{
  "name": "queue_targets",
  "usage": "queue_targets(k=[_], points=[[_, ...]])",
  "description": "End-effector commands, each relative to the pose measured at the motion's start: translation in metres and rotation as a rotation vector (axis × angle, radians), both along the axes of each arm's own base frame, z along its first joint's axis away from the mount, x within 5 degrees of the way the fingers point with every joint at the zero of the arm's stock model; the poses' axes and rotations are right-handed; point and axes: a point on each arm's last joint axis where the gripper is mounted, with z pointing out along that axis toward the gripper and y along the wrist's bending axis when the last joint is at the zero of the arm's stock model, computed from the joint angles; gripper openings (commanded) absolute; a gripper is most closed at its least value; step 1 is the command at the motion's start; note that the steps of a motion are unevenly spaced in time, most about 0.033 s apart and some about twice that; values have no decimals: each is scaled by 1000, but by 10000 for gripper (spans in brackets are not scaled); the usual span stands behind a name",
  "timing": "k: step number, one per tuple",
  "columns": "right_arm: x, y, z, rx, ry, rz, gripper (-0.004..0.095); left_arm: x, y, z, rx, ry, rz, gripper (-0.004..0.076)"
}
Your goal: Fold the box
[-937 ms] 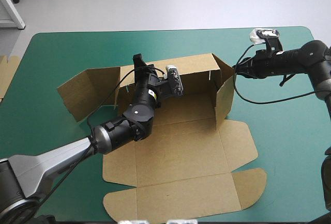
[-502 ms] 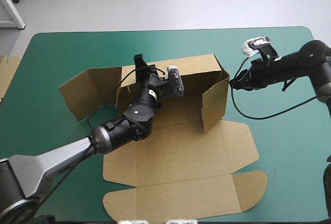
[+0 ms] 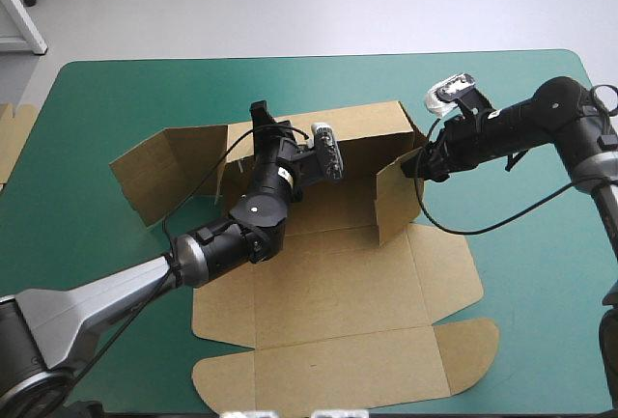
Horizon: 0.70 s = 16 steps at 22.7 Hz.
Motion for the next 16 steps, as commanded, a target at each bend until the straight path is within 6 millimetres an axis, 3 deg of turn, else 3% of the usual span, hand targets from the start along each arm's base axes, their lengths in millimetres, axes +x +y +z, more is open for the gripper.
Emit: queue_targets(k=[1,3,10,16], points=[[-3,6,25,81,-88,-38,573,-4,3,29,-2,-93,-19,-10],[-1,7,27,113,-99,-70,573,-4,4,31,91,-121,-34,-10],[3,8,25,146,-77,-109,571,-1,3,26,39,-112,-4,-10],[15,29,15,152,-96,-125,567,2,-1,16,48,-83,0,-10]])
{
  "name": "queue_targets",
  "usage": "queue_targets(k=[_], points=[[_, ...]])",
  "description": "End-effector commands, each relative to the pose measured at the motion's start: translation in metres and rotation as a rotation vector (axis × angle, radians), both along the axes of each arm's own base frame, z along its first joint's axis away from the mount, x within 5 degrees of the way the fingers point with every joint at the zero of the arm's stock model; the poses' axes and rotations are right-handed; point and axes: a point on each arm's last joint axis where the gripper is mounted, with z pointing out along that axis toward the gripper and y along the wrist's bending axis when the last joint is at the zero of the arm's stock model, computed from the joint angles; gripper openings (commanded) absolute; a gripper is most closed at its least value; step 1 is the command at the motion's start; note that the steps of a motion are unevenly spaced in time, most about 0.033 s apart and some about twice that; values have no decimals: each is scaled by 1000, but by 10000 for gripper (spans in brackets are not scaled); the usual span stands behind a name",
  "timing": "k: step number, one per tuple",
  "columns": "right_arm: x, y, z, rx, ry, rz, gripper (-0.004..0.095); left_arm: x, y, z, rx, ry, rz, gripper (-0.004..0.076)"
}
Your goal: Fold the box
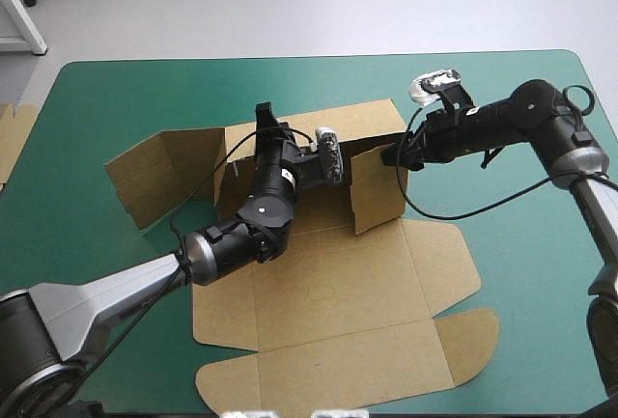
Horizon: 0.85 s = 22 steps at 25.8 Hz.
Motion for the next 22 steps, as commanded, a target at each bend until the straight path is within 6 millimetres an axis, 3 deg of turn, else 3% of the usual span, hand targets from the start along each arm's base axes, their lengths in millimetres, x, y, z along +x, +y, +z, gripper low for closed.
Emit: queue_targets(k=[1,6,22], points=[[-2,4,27,60,-113,-47,567,-3,1,27,-47,-76,-12,-10],[1,5,27,45,-141,-72,489,-4,-1,26,-54,-70,-38,-10],[6,6,24,15,-191,-66,486,-4,-3,27,-133,-45,-32,-10]])
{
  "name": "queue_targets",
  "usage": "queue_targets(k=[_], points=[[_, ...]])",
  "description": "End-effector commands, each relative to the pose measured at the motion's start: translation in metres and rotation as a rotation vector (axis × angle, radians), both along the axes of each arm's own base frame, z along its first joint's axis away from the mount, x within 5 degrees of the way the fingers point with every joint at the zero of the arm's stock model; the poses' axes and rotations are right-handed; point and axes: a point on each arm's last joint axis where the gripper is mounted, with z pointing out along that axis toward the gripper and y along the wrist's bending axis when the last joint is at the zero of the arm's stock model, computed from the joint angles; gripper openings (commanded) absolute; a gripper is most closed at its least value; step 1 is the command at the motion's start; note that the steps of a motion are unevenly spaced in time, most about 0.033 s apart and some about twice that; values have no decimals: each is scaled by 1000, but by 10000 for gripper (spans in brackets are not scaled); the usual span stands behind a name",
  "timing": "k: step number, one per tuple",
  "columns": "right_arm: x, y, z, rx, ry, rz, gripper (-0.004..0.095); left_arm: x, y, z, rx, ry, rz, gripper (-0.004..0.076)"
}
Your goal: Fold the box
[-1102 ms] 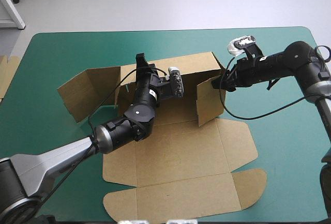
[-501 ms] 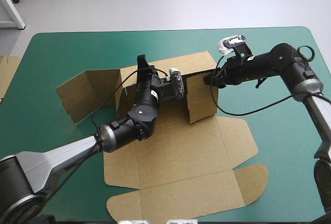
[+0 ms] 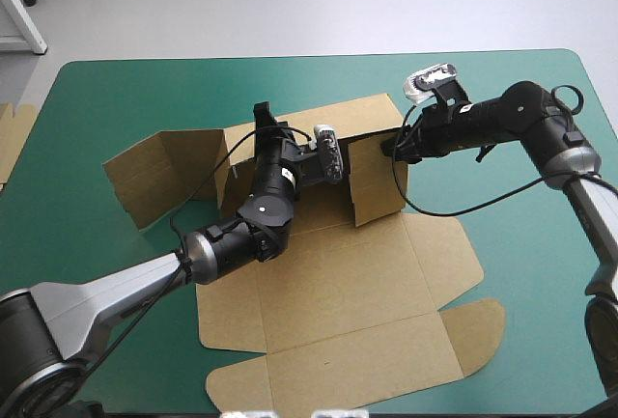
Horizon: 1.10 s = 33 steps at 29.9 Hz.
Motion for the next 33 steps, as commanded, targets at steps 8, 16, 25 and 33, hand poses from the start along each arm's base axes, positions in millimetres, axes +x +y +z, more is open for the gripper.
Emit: queue_targets(k=[8,16,25,33], points=[[13,5,4,44,-64,-13,560,-4,-5,37,-160,-45,-27,-10],[18,4,5,60,-101,-52,505,-5,-6,35,-173,-17,-37,-10],[14,6,3,62,-64,-18,137,-5,-8,35,-179,-14,-55,-10],[13,8,5,96,-63,-4,-11,-5,-8,35,-178,-13,-64,-10]])
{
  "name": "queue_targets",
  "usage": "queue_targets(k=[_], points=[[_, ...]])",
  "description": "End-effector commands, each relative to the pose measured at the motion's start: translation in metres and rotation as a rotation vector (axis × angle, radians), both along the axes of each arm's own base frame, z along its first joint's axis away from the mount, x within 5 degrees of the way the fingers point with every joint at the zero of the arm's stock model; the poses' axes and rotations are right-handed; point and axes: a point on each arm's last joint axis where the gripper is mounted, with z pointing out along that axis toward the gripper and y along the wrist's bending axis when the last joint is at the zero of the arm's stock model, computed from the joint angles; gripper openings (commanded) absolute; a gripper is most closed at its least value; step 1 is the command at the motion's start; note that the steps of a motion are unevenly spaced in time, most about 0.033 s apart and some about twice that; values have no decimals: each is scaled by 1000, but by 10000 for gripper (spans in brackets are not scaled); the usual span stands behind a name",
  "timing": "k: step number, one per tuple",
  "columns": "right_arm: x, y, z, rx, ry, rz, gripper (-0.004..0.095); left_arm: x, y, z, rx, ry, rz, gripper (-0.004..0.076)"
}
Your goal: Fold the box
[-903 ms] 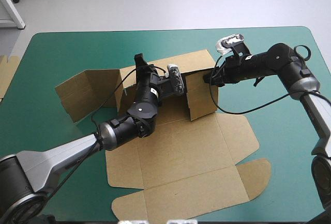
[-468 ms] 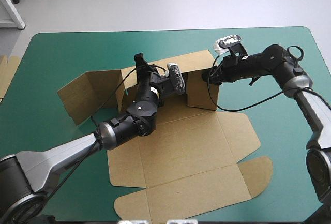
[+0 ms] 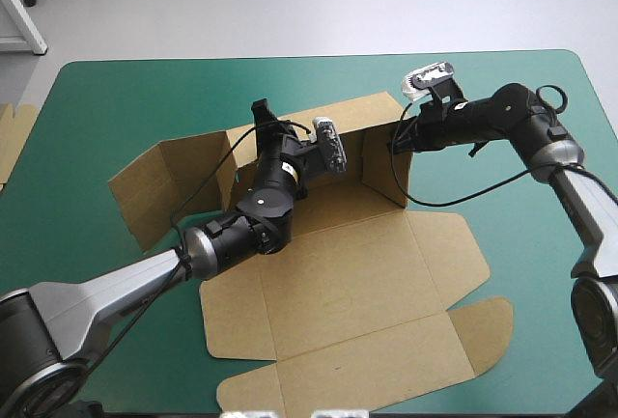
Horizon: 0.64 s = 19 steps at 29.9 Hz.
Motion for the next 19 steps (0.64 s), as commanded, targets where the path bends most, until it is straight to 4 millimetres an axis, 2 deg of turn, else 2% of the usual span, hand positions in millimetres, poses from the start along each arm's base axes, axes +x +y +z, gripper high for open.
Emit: queue_targets(k=[1,6,9,10,13,15,19], points=[[-10,7,26,112,-19,25,-12,-7,-4,28,-85,-57,-72,-10],[-10,7,26,115,-14,21,-12,-9,-5,29,-95,-43,-80,23],[-9,6,26,126,-14,-1,-12,-15,-7,33,-137,-27,-99,162],[-9,6,26,130,-14,-10,-12,-16,-7,35,-148,-24,-104,254],[-8,6,27,140,-8,-25,-12,-21,-7,42,-177,-29,-122,462],[-8,6,27,145,-3,-32,-12,-23,-6,44,-194,-26,-123,497],[-7,5,27,159,1,-58,-12,-28,-7,43,-248,32,-115,496]])
